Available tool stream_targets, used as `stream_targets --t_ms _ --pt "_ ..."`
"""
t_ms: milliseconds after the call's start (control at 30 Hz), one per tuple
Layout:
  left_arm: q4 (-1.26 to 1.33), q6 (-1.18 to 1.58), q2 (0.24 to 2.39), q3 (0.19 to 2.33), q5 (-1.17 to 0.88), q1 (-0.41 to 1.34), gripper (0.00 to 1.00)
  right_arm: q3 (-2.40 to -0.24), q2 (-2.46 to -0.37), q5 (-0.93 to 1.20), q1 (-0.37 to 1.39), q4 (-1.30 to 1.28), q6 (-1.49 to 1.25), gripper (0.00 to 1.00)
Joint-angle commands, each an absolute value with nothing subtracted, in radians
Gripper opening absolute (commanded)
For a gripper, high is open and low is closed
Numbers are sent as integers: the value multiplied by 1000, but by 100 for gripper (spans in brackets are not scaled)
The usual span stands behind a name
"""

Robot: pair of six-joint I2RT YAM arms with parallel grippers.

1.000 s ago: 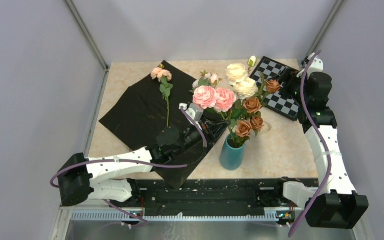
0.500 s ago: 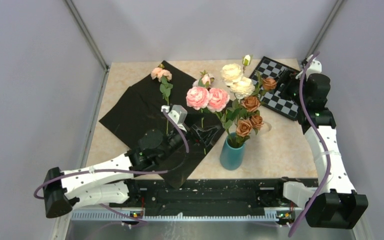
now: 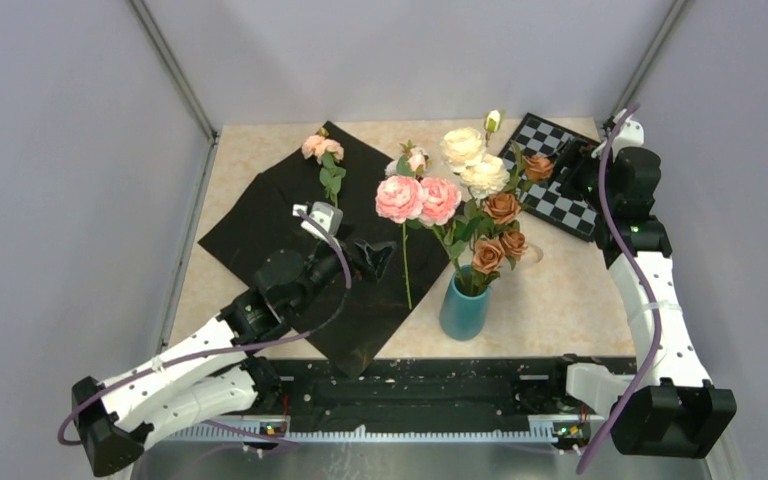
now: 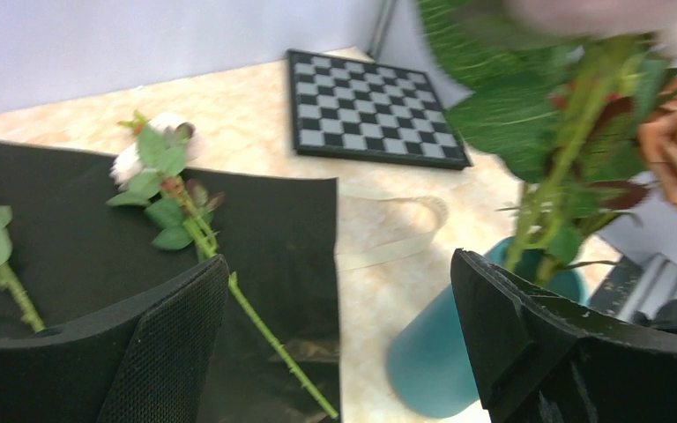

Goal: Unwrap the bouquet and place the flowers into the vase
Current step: Insert the fake flower into the vase, then pick up the fake flower from the wrapping paper.

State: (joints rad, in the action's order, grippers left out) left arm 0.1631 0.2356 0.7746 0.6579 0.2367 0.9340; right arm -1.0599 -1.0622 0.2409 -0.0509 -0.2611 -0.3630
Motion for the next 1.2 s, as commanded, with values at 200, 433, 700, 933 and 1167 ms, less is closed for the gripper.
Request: stream_targets --t_ms 200,433,700,933,1167 --pt "5 306 915 707 124 721 99 -1060 -1036 227 -57 -231 -358 73" --pt "21 408 1202 826 115 631 97 -1051 -1035 219 -58 -233 -351 73" --pt "-87 416 1672 1167 -36 625 71 -1057 -1038 208 -58 -249 -329 73" --pt "-138 402 1876 1329 -36 625 57 -1055 -1034 214 -57 -256 -330 73" --pt "-192 406 1963 1393 27 625 55 -1048 -1038 224 -58 -251 -332 73"
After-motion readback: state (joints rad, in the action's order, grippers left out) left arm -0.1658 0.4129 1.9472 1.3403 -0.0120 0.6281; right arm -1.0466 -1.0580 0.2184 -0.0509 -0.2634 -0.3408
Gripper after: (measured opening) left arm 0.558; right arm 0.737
